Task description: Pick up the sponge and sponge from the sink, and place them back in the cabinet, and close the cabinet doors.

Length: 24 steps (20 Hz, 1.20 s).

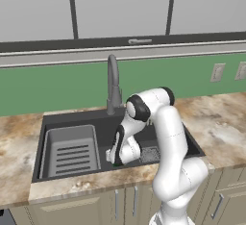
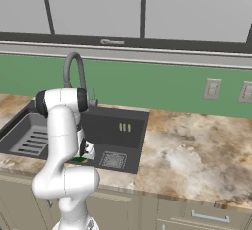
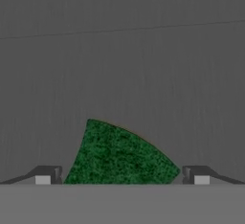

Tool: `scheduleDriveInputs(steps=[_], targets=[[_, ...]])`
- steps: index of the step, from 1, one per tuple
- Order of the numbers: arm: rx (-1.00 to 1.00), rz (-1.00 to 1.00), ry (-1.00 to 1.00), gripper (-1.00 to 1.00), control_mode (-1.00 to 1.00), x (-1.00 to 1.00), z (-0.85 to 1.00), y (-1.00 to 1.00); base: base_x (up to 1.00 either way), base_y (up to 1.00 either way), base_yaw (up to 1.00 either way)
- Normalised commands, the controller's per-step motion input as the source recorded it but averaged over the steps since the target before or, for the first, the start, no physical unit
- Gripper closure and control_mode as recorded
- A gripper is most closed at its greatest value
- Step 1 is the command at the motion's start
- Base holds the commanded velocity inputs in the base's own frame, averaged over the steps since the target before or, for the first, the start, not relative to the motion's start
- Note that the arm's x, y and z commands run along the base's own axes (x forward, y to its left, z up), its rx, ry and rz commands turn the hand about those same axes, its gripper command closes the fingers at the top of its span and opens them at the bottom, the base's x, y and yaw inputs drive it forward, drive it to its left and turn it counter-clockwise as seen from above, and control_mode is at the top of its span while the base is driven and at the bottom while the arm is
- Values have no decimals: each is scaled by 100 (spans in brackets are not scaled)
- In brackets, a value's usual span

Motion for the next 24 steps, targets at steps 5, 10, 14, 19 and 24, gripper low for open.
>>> scheduleDriveInputs(steps=[5,10,14,19,24], targets=[[0,0,0,-100,-100,0,-8,0,0,0,0],[0,0,0,-100,-100,4,-11,1,0,0,0],[0,0,0,-100,-100,1,-12,0,0,0,0],[1,0,2,-100,-100,0,-3,0,0,0,0],[3,0,3,-100,-100,0,0,0,0,0,0]])
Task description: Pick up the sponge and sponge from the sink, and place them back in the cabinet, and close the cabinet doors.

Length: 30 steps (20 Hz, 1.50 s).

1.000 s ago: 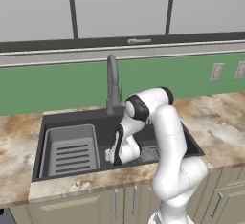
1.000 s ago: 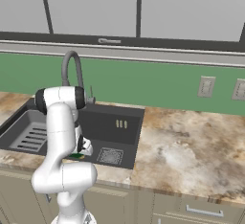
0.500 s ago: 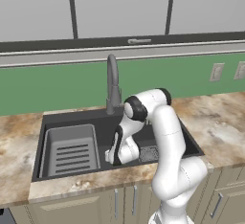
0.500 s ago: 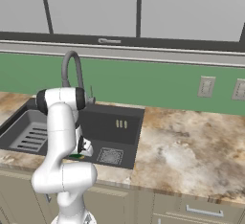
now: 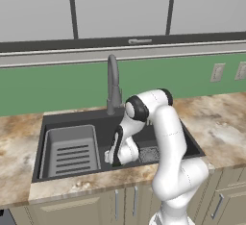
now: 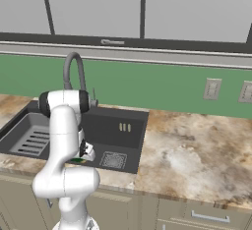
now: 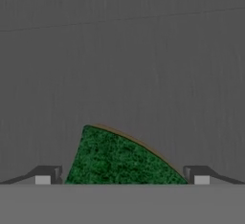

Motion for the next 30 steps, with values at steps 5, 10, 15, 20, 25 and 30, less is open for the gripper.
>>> scheduleDriveInputs(steps=[5,10,15,20,25,30], targets=[[2,0,0,-100,-100,0,0,0,0,0,0],[1,0,0,-100,-100,0,0,0,0,0,0],[0,0,0,-100,-100,0,0,0,0,0,0],[0,0,0,-100,-100,0,-6,0,0,0,0],[0,0,0,-100,-100,0,-7,0,0,0,0],[0,0,0,-100,-100,0,-9,0,0,0,0]])
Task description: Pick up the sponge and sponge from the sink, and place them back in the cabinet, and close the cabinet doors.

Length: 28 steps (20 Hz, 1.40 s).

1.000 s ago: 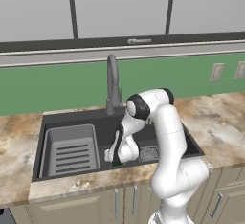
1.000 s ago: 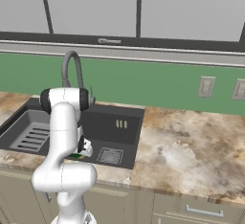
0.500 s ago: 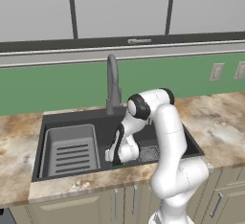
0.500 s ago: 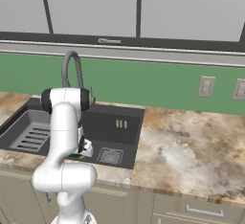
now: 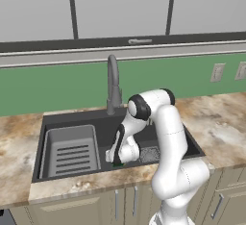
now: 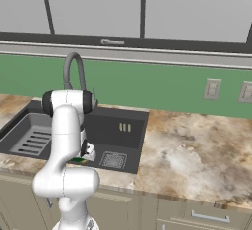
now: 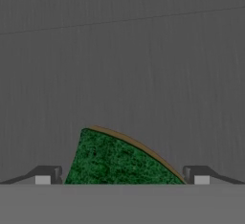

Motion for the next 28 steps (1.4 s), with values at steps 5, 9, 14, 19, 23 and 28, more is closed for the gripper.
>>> scheduleDriveInputs(steps=[5,9,14,19,23,28], targets=[[0,0,0,-100,-100,0,0,0,0,0,0],[0,0,0,-100,-100,0,0,0,0,0,0],[0,0,0,-100,-100,0,0,0,0,0,0],[0,0,0,100,-100,0,0,0,0,0,0],[0,0,0,100,-100,0,0,0,0,0,0],[0,0,0,100,-100,0,0,0,0,0,0]])
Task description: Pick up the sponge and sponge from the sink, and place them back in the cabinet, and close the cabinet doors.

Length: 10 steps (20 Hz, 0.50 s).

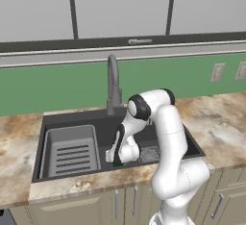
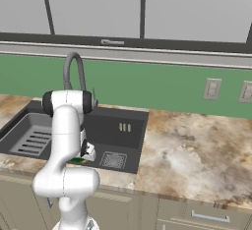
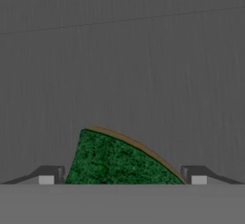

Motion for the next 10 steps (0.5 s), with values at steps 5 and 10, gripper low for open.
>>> scheduleDriveInputs(steps=[5,10], targets=[[0,0,0,100,-100,0,0,0,0,0,0],[0,0,0,100,-100,0,0,-4,0,0,0]])
